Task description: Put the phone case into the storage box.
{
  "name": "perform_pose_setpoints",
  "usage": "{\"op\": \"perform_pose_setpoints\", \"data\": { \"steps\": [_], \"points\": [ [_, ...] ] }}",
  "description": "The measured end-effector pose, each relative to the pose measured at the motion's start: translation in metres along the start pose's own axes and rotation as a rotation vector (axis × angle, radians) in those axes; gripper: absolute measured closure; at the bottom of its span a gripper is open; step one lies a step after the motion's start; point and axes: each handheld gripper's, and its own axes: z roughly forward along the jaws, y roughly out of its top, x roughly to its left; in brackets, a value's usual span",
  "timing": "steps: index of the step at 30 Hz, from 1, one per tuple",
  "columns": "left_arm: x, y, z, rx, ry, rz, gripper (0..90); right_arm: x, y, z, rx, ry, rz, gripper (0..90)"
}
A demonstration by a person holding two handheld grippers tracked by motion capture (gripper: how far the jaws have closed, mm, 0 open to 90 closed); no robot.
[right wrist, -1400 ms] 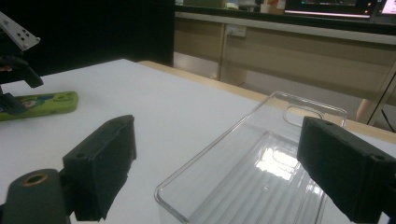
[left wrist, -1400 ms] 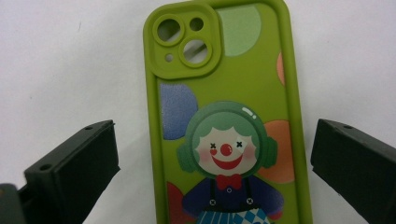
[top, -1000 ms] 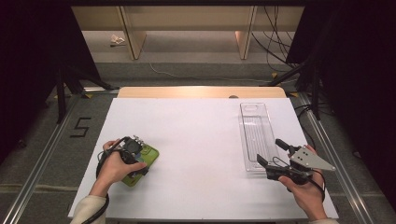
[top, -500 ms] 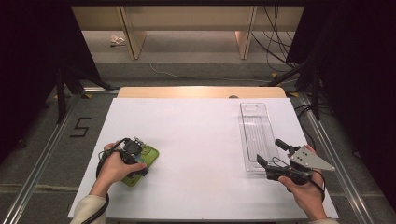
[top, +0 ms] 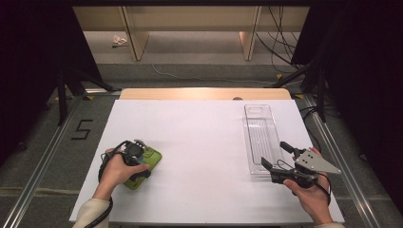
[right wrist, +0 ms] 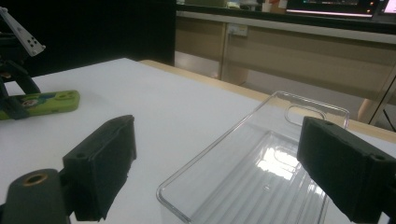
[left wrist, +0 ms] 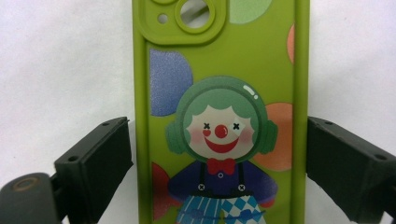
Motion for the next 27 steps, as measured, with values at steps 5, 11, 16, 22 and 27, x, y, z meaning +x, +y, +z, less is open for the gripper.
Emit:
{"op": "perform_pose_setpoints", "data": {
  "steps": [5,11,16,22,27],
  "points": [
    [0.0009,0.0001,0.0003,-0.001,-0.005,-0.002,11.1,0.0002,-0.0001,0.0003,0.0,0.001,0.0,12.6],
    [0.0003,0.0009,-0.0004,0.002,-0.013,0.003,14.0,0.0002,0.0002,-0.0001,0.001,0.0,0.001,12.5],
    [0.0009,0.0009,-0.0006,0.003,-0.017,-0.001,14.6,0.0001,0.0003,-0.0003,0.0,0.002,0.001,12.5],
    [0.0013,0.0004,-0.0003,0.001,-0.023,-0.012,15.3,0.0001,0.0005,-0.0005,-0.002,0.002,0.0,12.5],
    [0.0018,0.0002,-0.0001,-0.001,-0.023,-0.011,15.6,0.0001,0.0009,-0.0007,-0.004,0.002,0.0,12.6]
  ]
}}
